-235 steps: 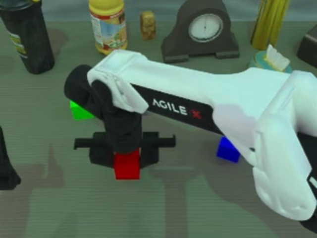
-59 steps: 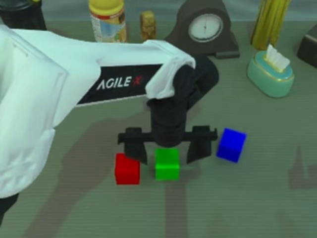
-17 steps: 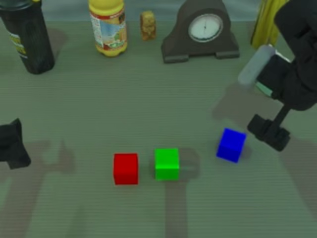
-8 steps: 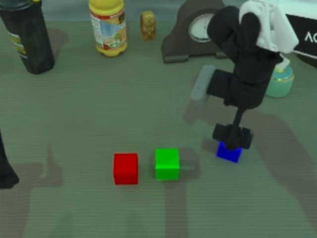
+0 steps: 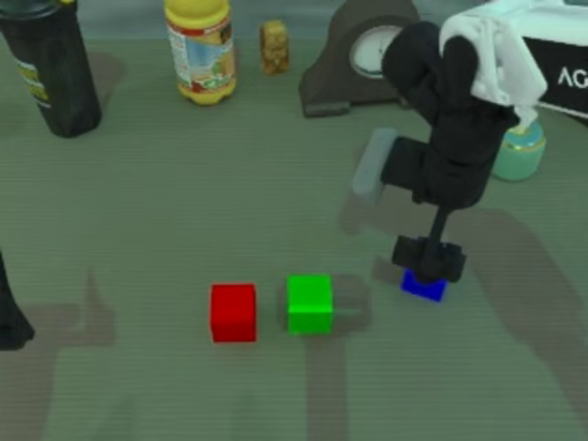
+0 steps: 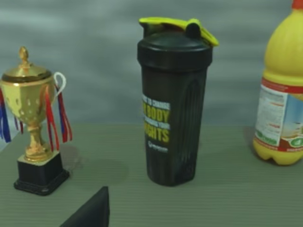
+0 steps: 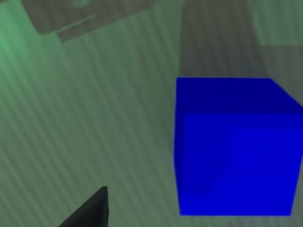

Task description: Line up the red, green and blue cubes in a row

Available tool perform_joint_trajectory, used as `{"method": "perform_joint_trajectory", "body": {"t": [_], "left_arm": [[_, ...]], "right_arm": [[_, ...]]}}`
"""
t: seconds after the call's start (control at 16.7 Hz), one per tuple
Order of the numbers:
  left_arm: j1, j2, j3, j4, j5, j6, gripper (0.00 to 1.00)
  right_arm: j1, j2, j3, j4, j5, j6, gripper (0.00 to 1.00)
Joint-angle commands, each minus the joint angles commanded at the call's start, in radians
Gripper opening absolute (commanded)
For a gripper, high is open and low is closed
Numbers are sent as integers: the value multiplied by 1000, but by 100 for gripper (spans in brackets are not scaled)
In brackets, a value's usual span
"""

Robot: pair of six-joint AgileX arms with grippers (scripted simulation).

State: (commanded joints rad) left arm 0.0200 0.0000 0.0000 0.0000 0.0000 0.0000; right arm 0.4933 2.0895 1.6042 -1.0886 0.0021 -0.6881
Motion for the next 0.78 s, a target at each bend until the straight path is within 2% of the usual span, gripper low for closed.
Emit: {"method": "perform_joint_trajectory", "body": {"t": [0.36, 0.66, 0.78], "left_arm": [[0, 0, 0, 0, 0, 0, 100], [0, 0, 0, 0, 0, 0, 100], [0, 0, 0, 0, 0, 0, 100]], "right_arm": [[3, 79, -132, 218, 1, 4, 100], [3, 88, -144, 235, 1, 4, 100], [3, 88, -144, 235, 1, 4, 85]]}}
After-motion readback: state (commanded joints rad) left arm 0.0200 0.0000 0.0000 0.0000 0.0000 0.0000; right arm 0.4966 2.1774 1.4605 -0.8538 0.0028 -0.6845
